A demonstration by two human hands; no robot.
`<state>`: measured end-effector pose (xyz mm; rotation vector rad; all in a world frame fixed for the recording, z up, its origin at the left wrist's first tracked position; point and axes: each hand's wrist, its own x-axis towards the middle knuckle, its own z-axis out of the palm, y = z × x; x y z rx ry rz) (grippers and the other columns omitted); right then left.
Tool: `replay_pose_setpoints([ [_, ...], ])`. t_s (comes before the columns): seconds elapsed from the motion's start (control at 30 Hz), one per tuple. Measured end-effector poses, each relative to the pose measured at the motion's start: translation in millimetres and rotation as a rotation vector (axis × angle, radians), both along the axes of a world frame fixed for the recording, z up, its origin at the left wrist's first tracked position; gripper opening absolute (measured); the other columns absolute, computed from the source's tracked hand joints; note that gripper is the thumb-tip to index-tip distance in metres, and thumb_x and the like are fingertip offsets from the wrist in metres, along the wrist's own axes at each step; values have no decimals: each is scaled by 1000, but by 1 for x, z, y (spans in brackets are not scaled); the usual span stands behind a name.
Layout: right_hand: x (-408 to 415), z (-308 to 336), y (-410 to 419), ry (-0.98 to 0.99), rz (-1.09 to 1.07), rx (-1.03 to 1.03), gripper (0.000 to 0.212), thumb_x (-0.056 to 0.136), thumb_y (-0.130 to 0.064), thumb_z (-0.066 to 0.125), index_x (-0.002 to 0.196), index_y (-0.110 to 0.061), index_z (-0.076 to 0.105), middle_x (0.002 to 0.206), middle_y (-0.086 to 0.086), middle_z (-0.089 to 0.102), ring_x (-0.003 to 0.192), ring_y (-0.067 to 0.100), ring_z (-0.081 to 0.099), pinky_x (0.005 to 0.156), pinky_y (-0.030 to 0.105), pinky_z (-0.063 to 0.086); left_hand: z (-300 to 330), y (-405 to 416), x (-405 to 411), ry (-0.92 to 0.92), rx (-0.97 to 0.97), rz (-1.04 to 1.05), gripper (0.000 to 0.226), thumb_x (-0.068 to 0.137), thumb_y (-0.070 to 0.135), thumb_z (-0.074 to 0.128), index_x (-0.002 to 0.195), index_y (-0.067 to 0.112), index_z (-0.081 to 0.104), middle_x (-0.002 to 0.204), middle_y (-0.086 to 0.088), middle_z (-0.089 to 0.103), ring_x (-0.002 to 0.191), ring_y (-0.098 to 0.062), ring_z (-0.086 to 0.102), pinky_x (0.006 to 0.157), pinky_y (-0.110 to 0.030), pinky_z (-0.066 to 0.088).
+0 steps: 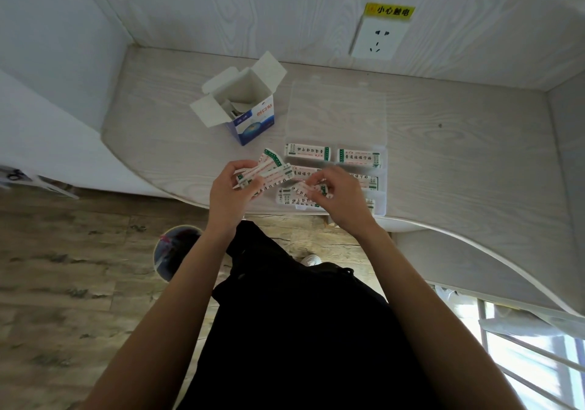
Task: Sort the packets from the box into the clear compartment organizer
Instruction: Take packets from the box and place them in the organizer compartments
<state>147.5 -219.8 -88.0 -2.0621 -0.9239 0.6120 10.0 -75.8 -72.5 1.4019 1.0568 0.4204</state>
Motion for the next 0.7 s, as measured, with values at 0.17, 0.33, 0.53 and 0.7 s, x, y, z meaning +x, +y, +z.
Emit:
replay_pose_setpoints([
  [0.17, -5, 0, 3, 59, -16, 35, 14, 81, -13, 71, 94, -16, 69, 94, -6, 68, 81, -8, 56, 72, 5, 41, 1, 3, -1, -11, -14, 4, 22, 85, 3, 64, 92, 22, 57, 94, 10, 64, 88, -3, 64, 70, -20, 56],
  [0.33, -5, 1, 3, 20, -71, 77, 16, 84, -8, 66, 99, -14, 67, 95, -8, 66, 83, -5, 58, 71, 6, 44, 0, 5, -2, -22, -12, 0, 19, 86, 3, 62, 98, 17, 57, 96, 8, 63, 90, -4, 63, 70, -19, 56],
  [0.53, -12, -7, 7, -269, 51, 12, 9, 86, -12, 66, 92, -14, 71, 94, 0, 68, 78, 12, 63, 71, 24, 50, -4, 5, -1, -39, -65, 0, 19, 86, 3, 62, 98, 17, 58, 103, -1, 65, 95, -12, 65, 74, -24, 57],
  [0.7, -12, -10, 12, -658, 183, -98, 6, 75, -19, 77, 79, -17, 74, 76, -2, 69, 77, 23, 62, 66, 35, 55, -5, 3, 3, -31, -57, -11, 20, 86, 2, 61, 104, 11, 58, 103, -2, 65, 92, -9, 65, 72, -20, 56],
])
